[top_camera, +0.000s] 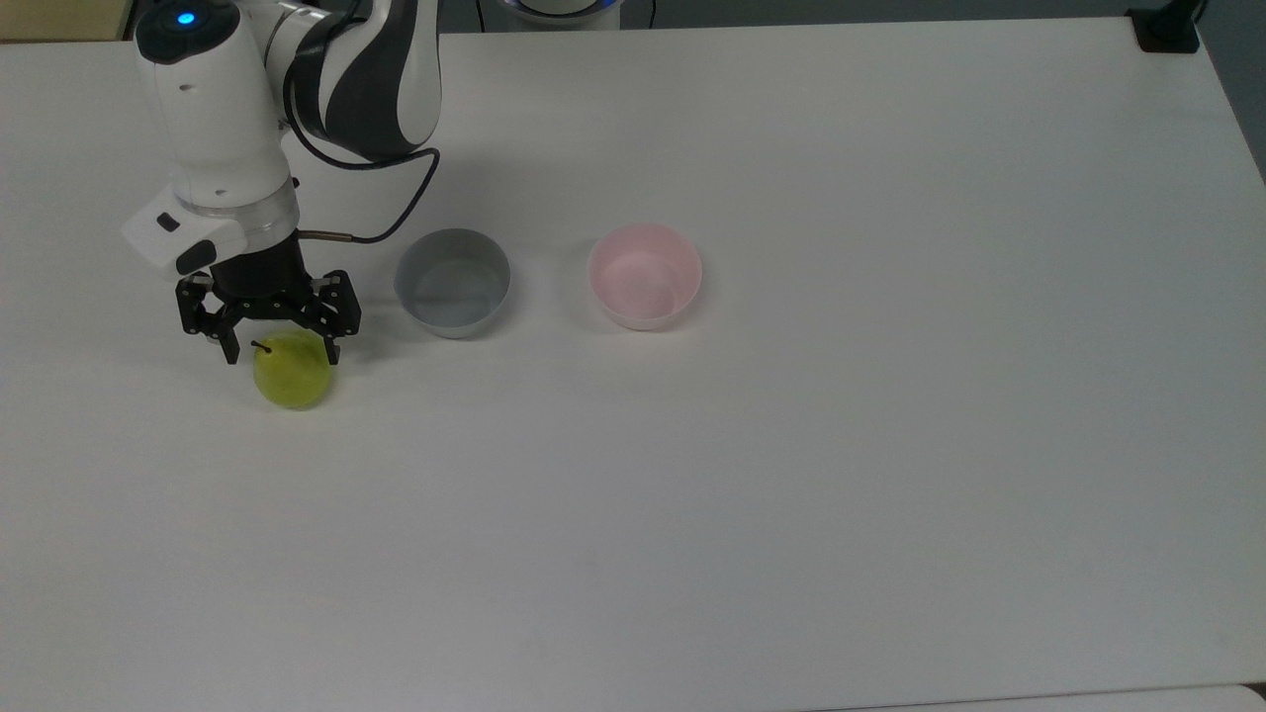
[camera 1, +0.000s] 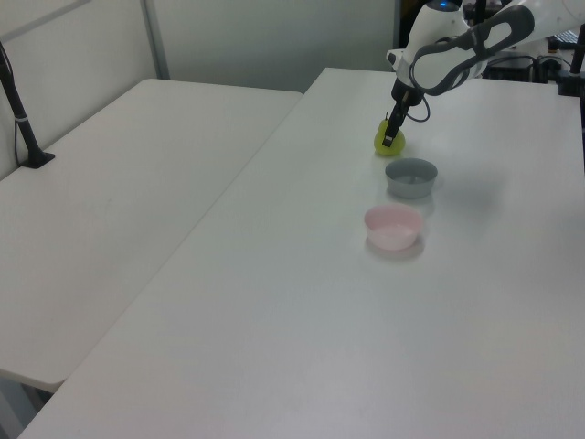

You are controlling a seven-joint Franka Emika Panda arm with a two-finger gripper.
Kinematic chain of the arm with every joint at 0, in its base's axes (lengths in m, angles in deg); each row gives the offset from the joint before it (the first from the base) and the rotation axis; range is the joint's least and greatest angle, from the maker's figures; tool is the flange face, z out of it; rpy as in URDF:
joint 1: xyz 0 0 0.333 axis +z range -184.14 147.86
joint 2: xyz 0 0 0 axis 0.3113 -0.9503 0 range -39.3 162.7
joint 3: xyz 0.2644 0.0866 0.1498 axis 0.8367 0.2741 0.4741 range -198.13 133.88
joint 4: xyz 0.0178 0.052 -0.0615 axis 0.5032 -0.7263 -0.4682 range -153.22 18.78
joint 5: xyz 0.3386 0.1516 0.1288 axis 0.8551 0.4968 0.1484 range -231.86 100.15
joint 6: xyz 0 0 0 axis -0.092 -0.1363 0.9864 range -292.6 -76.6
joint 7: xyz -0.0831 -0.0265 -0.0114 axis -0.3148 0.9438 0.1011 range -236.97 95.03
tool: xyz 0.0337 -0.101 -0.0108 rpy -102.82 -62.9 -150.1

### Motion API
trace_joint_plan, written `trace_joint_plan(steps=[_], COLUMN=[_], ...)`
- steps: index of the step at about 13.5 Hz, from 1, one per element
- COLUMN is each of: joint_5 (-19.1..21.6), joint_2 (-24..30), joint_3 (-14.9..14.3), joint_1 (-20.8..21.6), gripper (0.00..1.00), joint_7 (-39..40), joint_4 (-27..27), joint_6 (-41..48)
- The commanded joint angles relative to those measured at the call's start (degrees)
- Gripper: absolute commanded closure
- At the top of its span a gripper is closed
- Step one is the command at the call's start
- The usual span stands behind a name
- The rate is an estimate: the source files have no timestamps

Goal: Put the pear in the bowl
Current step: 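Close the gripper around the pear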

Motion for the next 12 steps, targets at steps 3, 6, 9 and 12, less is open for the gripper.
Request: trace_joint_plan(steps=[3,6,9,12], joint_5=[0.87,0.35,0.26,-0.70], joint_2=[-0.29,-0.20,0.67,3.39], joint_3=[-0.56,-0.56,-0.56,-0.65], joint_1=[1.15,1.15,1.15,1.15], gripper=[0.64,0.87,0.87,0.88], joint_7=[-0.05,0.83,1.01,1.10], joint_4=[-0.94,-0.85,-0.76,-0.06], joint_6=[-2.30,-1.87,-1.25,4.18])
